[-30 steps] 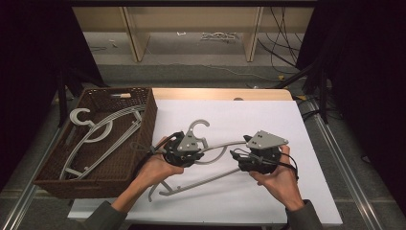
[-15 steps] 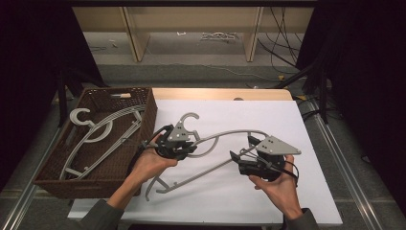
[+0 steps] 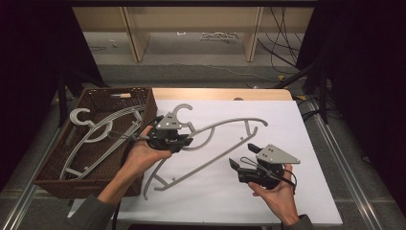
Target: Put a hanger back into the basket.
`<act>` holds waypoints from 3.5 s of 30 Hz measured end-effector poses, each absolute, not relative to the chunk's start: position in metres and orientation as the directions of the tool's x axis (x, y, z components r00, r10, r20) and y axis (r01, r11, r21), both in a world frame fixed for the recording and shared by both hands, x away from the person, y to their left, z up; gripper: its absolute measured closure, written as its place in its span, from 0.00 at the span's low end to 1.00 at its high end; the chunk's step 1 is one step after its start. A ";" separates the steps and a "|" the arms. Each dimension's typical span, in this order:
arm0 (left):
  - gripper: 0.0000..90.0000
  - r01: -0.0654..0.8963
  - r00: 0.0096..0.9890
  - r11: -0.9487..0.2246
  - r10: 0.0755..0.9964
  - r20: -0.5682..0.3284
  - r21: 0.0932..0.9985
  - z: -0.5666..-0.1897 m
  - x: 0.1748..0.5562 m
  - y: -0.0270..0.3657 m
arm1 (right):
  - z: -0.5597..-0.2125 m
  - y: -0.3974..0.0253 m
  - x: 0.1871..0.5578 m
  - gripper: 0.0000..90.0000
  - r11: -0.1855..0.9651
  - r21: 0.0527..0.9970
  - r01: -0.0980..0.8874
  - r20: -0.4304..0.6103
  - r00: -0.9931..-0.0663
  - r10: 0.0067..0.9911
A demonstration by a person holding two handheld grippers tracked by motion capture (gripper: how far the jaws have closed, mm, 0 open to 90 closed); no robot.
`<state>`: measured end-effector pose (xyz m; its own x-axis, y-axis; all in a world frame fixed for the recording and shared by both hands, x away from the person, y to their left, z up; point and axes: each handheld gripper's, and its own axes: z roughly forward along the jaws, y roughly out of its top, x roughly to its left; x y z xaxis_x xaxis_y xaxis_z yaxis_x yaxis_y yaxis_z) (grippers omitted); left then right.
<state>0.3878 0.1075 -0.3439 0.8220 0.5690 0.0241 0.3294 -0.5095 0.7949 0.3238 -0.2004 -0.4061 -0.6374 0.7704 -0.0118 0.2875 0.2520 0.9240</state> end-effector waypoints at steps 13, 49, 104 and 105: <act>0.91 0.347 0.786 -0.415 0.618 -0.019 0.841 -0.291 0.399 0.142 | -0.414 -0.205 0.322 0.23 0.252 0.924 0.289 -0.013 -0.635 0.772; 0.91 0.424 0.527 -0.265 0.850 0.002 0.866 -0.290 0.428 0.286 | -0.422 -0.204 0.322 0.23 0.260 0.915 0.310 -0.001 -0.640 0.769; 0.91 0.559 0.423 -0.395 0.892 0.159 0.729 -0.390 0.426 0.384 | -0.424 -0.206 0.323 0.23 0.267 0.906 0.329 0.002 -0.633 0.774; 0.91 0.561 0.425 -0.403 0.890 0.166 0.723 -0.391 0.427 0.383 | -0.426 -0.204 0.324 0.23 0.250 0.916 0.314 0.009 -0.639 0.769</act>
